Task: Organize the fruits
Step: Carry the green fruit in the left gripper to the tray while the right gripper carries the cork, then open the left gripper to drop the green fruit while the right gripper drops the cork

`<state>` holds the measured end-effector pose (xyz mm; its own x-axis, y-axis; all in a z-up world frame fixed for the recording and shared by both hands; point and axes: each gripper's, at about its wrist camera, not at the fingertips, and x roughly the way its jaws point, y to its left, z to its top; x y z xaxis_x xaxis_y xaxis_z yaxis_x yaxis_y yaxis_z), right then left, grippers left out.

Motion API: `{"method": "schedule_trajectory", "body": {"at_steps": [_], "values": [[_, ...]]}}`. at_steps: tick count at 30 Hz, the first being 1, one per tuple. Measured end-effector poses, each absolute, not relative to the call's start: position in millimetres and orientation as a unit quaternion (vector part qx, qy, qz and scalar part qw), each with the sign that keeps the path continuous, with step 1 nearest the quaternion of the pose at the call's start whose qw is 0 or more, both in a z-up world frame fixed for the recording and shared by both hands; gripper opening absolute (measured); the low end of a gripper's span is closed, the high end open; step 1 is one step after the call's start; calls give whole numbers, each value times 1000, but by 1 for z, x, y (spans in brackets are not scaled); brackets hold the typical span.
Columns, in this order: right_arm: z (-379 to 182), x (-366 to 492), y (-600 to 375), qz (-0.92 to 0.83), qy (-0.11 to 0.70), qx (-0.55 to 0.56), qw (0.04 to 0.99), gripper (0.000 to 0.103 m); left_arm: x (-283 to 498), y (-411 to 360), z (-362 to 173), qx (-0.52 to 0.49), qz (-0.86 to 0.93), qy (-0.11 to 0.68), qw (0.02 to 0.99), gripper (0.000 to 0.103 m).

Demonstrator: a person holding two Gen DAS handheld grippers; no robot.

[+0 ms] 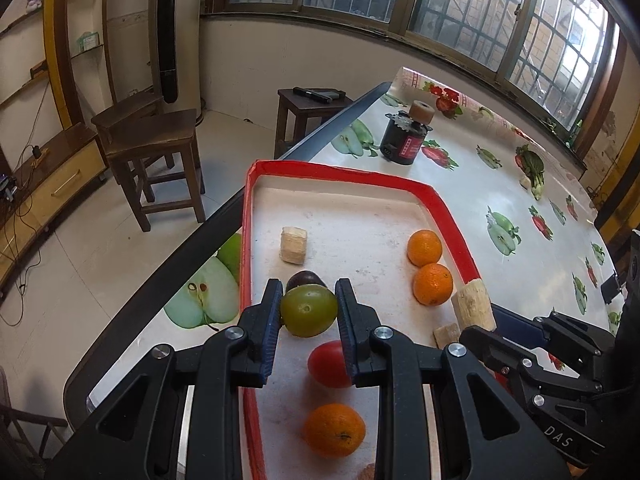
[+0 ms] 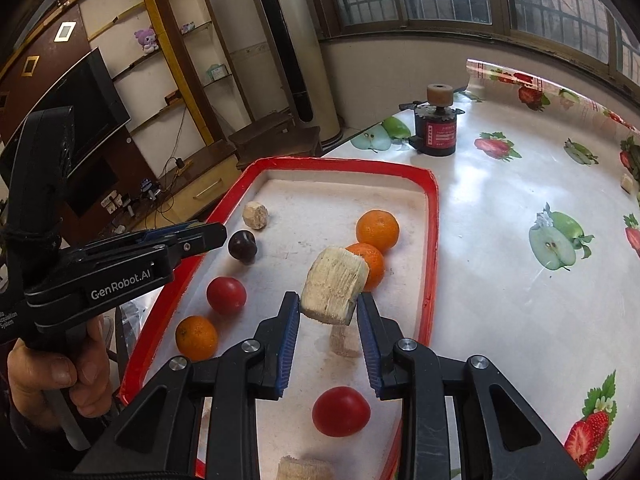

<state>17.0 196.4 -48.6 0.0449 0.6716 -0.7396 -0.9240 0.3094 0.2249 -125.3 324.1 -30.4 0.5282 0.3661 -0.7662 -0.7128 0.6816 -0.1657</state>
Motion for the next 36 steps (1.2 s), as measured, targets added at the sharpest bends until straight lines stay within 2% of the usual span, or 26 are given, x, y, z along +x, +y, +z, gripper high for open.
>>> {"method": "schedule_trajectory", "body": {"at_steps": [24, 27, 29, 36], "values": [[-74, 1, 224, 577, 412, -195, 677, 32, -124, 333, -44, -248, 332, 380, 827, 25], [-74, 1, 223, 578, 412, -195, 677, 33, -124, 332, -44, -258, 321, 377, 830, 34], [-72, 0, 221, 580, 410, -196, 676, 36, -123, 329, -44, -261, 311, 376, 833, 46], [-61, -4, 202, 587, 395, -199, 678, 41, -122, 321, -42, -257, 312, 374, 834, 47]]}}
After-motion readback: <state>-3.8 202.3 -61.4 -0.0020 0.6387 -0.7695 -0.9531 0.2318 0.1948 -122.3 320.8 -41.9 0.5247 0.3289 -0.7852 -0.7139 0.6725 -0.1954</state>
